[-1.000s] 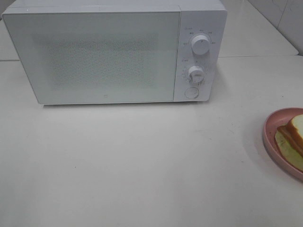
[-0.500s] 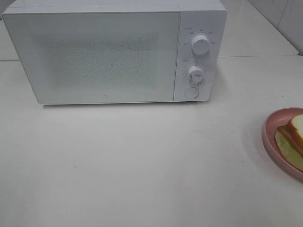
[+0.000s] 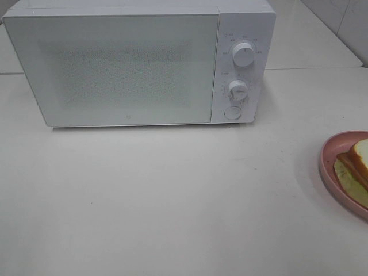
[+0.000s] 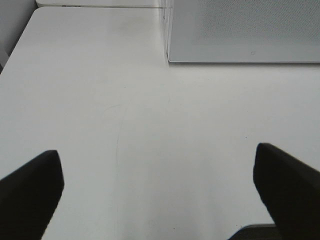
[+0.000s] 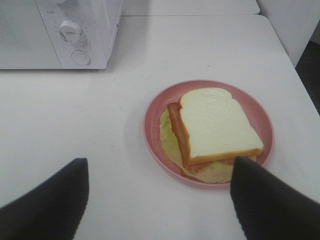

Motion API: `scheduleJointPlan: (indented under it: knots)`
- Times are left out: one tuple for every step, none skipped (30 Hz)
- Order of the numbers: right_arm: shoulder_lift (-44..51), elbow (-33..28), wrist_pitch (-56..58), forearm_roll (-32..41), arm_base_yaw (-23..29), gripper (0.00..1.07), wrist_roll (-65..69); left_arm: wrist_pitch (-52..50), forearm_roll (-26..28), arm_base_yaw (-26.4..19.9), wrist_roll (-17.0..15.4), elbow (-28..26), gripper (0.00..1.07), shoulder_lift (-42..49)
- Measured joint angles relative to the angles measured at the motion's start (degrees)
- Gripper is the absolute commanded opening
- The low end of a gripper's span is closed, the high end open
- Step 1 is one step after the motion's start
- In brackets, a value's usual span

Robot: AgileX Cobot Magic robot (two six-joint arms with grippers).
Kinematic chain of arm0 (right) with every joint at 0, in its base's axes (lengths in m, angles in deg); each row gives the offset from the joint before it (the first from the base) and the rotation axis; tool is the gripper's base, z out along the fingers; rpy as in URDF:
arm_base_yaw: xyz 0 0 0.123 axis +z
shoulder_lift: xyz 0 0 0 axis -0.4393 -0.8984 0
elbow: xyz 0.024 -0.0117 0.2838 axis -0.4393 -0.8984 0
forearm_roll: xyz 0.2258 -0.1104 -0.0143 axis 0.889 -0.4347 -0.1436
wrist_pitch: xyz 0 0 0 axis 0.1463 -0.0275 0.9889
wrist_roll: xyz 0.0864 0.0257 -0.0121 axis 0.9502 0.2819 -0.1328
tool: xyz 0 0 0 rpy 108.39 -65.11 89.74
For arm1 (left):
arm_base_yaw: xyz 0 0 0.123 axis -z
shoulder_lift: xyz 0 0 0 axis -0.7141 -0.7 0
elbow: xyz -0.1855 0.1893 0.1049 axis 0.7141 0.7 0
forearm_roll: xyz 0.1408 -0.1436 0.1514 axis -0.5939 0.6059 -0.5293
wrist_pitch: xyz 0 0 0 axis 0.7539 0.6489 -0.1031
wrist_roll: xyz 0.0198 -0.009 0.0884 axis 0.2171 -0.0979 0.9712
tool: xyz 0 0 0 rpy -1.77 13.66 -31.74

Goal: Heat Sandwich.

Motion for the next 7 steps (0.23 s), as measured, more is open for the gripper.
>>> scheduleJointPlan:
  knots:
    - [0.0,0.0,0.0,0.0,0.0,0.75,0.0,0.0,0.0,0.0,0.1,0.0,0.98,0.0]
    - [0.0,0.0,0.0,0.0,0.0,0.75,0.0,0.0,0.0,0.0,0.1,0.0,0.98,0.0]
    - [0.0,0.0,0.0,0.0,0.0,0.75,0.0,0.0,0.0,0.0,0.1,0.0,0.98,0.0]
    - [0.0,0.0,0.0,0.0,0.0,0.75,0.0,0.0,0.0,0.0,0.1,0.0,0.98,0.0]
    - [0.0,0.0,0.0,0.0,0.0,0.75,0.0,0.0,0.0,0.0,0.1,0.0,0.98,0.0]
    - [0.0,0.0,0.0,0.0,0.0,0.75,0.0,0.0,0.0,0.0,0.1,0.0,0.98,0.0]
    - [0.0,0.0,0.0,0.0,0.0,0.75,0.0,0.0,0.0,0.0,0.1,0.0,0.98,0.0]
